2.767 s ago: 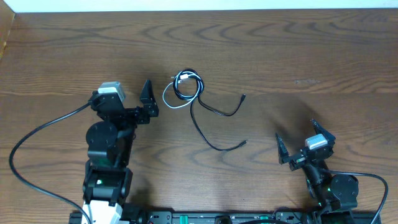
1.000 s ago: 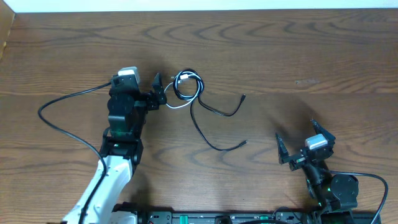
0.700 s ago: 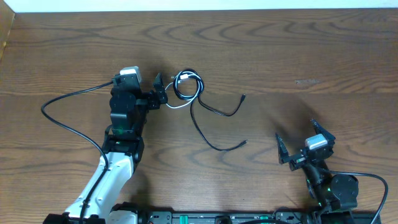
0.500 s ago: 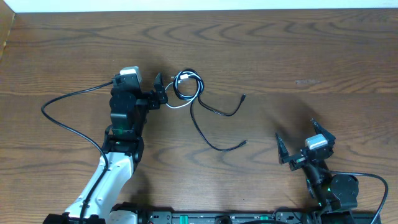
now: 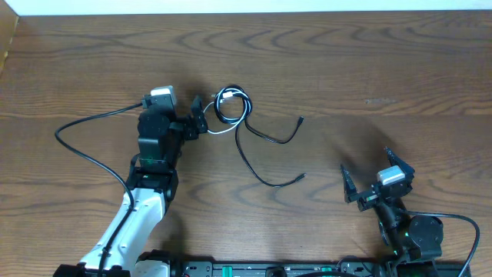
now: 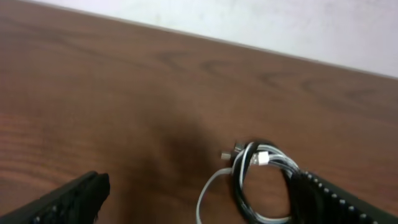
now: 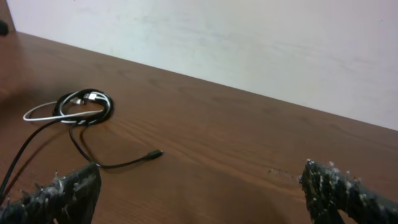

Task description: Untangle cables

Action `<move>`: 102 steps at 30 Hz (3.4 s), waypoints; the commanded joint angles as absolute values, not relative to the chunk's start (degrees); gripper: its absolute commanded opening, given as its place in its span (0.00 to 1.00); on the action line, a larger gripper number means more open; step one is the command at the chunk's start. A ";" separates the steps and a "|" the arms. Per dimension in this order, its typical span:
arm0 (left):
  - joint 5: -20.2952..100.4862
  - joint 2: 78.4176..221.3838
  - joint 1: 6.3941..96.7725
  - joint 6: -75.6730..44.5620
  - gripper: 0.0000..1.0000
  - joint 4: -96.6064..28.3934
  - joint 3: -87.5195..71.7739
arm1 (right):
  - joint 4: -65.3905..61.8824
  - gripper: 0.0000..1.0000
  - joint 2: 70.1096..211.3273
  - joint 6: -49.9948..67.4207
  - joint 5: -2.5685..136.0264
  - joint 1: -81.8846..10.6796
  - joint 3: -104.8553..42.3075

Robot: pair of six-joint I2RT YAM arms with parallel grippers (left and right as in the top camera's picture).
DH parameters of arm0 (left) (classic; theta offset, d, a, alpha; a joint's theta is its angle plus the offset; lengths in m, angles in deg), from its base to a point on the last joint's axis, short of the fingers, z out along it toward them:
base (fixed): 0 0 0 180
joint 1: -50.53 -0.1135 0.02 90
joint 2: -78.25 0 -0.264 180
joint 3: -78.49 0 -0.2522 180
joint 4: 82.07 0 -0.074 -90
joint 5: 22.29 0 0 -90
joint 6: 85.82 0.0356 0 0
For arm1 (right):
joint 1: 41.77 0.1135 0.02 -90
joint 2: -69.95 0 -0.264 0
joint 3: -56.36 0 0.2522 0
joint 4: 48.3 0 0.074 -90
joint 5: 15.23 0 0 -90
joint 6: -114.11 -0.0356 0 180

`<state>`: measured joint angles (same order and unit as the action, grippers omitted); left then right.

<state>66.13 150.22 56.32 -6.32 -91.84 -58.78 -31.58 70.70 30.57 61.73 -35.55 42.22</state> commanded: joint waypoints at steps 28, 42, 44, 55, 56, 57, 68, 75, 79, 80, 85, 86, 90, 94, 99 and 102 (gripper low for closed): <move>65.80 150.28 56.29 -5.77 0.98 -64.04 -58.25 | -31.29 0.99 70.72 29.94 62.39 -35.70 42.29; 65.80 150.28 56.29 -5.77 0.98 -64.04 -58.25 | -31.29 0.99 70.72 29.94 62.39 -35.70 42.29; 65.80 150.28 56.29 -5.77 0.98 -64.04 -58.25 | -31.29 0.99 70.72 29.94 62.39 -35.70 42.29; 65.80 150.28 56.29 -5.77 0.98 -64.04 -58.25 | -31.29 0.99 70.72 29.94 62.41 -35.70 42.29; 65.80 150.28 56.29 -5.80 0.98 -64.04 -58.25 | -31.29 0.99 70.72 29.94 62.41 -35.70 42.29; 65.80 150.28 56.29 -5.77 0.98 -64.04 -58.25 | -31.29 0.99 70.72 29.94 62.39 -35.70 42.29; 65.80 150.28 56.29 -5.77 0.98 -64.02 -58.25 | -31.29 0.99 70.72 29.94 62.41 -35.70 42.29; 65.80 150.28 56.29 -5.77 0.98 -64.04 -58.25 | -31.29 0.99 70.72 29.94 62.39 -35.70 42.29; 65.80 150.28 56.29 -5.77 0.98 -64.04 -58.25 | -31.29 0.99 70.72 29.94 62.41 -35.70 42.29; 65.80 150.28 56.29 -5.77 0.98 -64.04 -58.25 | -31.29 0.99 70.72 29.94 62.41 -35.70 42.29; 65.80 150.28 56.29 -5.80 0.98 -64.02 -58.25 | -31.29 0.99 70.72 29.94 62.41 -35.70 42.29; 65.80 150.28 56.29 -5.77 0.98 -64.04 -58.27 | -31.29 0.99 70.72 29.94 62.41 -35.70 42.29; 65.80 150.28 56.29 -5.77 0.98 -64.04 -58.25 | -31.29 0.99 70.72 29.94 62.41 -35.70 42.29; 65.80 150.28 56.29 -5.77 0.98 -64.04 -58.25 | -31.29 0.99 70.72 29.94 62.41 -35.70 42.29; 65.80 150.28 56.29 -5.80 0.98 -64.11 -58.25 | -31.29 0.99 70.72 29.91 62.39 -35.70 42.29; 65.80 150.31 56.29 -5.80 0.98 -66.71 -58.25 | -31.29 0.99 70.72 29.94 62.41 -35.70 42.29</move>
